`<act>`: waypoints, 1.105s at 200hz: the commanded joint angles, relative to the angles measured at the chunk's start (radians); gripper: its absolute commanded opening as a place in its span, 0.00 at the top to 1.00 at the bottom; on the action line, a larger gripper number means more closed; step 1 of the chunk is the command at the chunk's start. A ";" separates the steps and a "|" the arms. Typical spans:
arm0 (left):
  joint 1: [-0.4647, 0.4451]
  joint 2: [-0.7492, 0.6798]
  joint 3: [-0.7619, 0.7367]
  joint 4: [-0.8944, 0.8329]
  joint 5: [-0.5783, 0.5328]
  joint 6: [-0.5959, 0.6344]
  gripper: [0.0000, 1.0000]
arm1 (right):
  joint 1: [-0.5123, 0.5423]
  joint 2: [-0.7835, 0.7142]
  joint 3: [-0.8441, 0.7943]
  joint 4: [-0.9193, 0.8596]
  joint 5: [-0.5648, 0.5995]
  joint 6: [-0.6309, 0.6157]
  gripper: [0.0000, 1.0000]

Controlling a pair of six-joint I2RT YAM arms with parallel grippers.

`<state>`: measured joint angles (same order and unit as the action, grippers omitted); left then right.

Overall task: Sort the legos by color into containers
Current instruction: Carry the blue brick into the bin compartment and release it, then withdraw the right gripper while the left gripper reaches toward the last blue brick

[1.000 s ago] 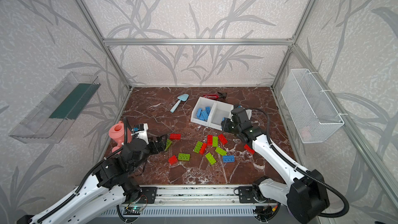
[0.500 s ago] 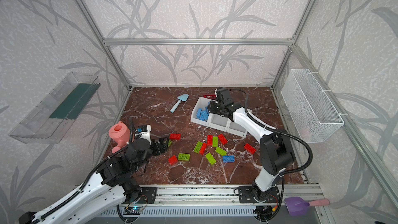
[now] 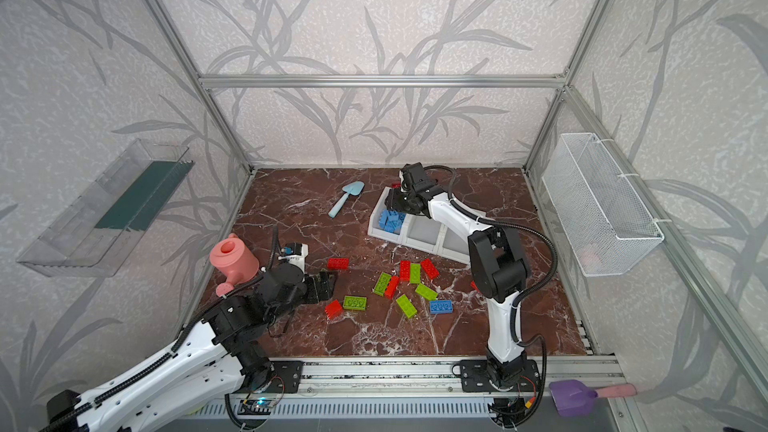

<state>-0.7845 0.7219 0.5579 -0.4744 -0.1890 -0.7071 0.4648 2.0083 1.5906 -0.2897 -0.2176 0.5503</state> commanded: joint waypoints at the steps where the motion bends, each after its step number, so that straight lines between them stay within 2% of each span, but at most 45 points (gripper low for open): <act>1: 0.000 0.049 0.072 -0.003 0.066 0.070 0.05 | 0.001 -0.012 0.010 0.006 0.014 0.009 0.39; 34: -0.034 0.121 0.131 -0.009 0.065 0.111 0.03 | -0.015 -0.072 -0.038 0.025 0.008 0.019 0.37; 85: -0.149 0.223 0.234 -0.003 0.025 0.172 0.03 | -0.046 -0.294 -0.196 0.062 -0.043 0.009 0.35; 112: -0.200 0.282 0.282 0.009 0.046 0.233 0.03 | -0.061 -0.466 -0.310 0.070 -0.062 -0.001 0.33; 164: -0.236 0.369 0.336 0.036 0.124 0.327 0.04 | -0.123 -0.792 -0.576 0.050 -0.085 0.011 0.28; 197: -0.264 0.479 0.392 0.026 0.179 0.413 0.04 | -0.194 -1.026 -0.811 0.066 -0.082 0.079 0.24; 221: -0.292 0.577 0.438 0.036 0.223 0.464 0.04 | -0.240 -1.168 -0.940 0.056 -0.073 0.081 0.20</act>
<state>-1.0496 1.2221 0.9413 -0.4488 -0.0315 -0.3424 0.2642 0.9688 0.7532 -0.2283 -0.2890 0.6048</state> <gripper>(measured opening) 0.960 0.779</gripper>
